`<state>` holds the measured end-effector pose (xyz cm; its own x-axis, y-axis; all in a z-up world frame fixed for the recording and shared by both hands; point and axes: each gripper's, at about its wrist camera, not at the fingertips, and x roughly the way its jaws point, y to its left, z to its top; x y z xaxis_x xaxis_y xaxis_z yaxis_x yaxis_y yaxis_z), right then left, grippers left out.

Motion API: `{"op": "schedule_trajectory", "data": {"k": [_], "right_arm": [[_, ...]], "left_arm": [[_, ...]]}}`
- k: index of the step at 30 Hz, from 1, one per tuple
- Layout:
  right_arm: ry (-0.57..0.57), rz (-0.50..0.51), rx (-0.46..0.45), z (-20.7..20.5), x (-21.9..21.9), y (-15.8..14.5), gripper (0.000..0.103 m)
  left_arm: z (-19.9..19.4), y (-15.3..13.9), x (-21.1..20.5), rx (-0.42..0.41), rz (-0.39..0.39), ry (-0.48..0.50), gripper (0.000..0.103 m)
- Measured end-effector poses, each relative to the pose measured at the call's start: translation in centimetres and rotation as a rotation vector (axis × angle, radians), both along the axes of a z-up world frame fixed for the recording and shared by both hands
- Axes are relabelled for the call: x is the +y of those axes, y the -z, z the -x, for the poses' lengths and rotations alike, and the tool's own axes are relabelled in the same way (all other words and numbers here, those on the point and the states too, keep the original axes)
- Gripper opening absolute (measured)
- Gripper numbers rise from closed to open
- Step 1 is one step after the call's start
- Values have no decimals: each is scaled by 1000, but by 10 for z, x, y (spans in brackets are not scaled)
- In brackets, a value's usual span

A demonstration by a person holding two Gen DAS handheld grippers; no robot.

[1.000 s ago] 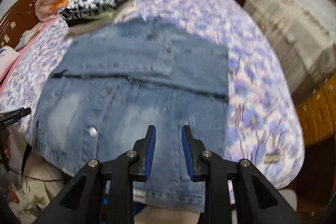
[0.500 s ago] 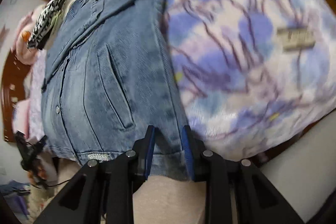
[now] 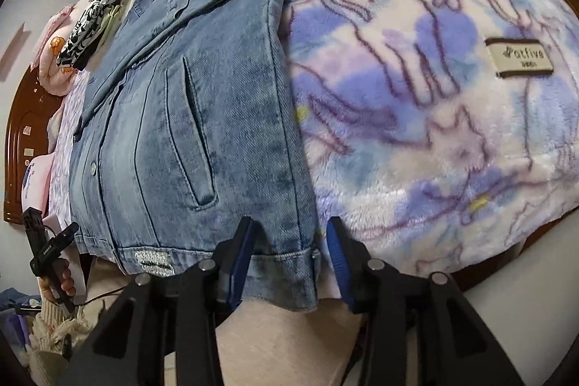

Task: Fold large clothes

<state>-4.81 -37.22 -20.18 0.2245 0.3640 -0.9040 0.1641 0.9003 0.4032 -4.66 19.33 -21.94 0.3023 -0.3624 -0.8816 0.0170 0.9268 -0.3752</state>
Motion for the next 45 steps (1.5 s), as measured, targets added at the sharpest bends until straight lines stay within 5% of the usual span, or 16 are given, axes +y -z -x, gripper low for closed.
{"op": "schedule_trajectory", "data": {"k": [7, 11, 20, 23, 25, 31, 33, 36, 40, 45], "right_arm": [[10, -48, -5, 3, -6, 6, 46], [-16, -76, 2, 4, 1, 10, 49], [-52, -73, -1, 4, 15, 16, 54], [-62, -64, -10, 5, 17, 16, 50], [-57, -62, -4, 5, 15, 14, 43], [-137, 20, -42, 5, 30, -15, 24], [-158, 4, -70, 2, 37, -28, 21], [-155, -104, -132, -4, 40, -52, 20], [-129, -224, -232, -27, 44, -88, 19], [4, -352, -361, -95, 26, -140, 19]], "left_arm": [[1, 0, -6, -16, 0, 10, 100], [5, -3, -13, -16, 29, 22, 83], [2, 4, -21, 10, -5, 56, 83], [0, -1, -28, 24, -32, 92, 59], [-2, -8, -30, 28, -45, 119, 24], [-2, -39, -39, 32, -80, 200, 12], [-5, -47, -37, 46, -19, 189, 11], [-17, -61, -24, 67, 174, 111, 11], [-42, -88, -5, 35, 451, -100, 11], [-100, -137, 2, -86, 505, -220, 10]]}}
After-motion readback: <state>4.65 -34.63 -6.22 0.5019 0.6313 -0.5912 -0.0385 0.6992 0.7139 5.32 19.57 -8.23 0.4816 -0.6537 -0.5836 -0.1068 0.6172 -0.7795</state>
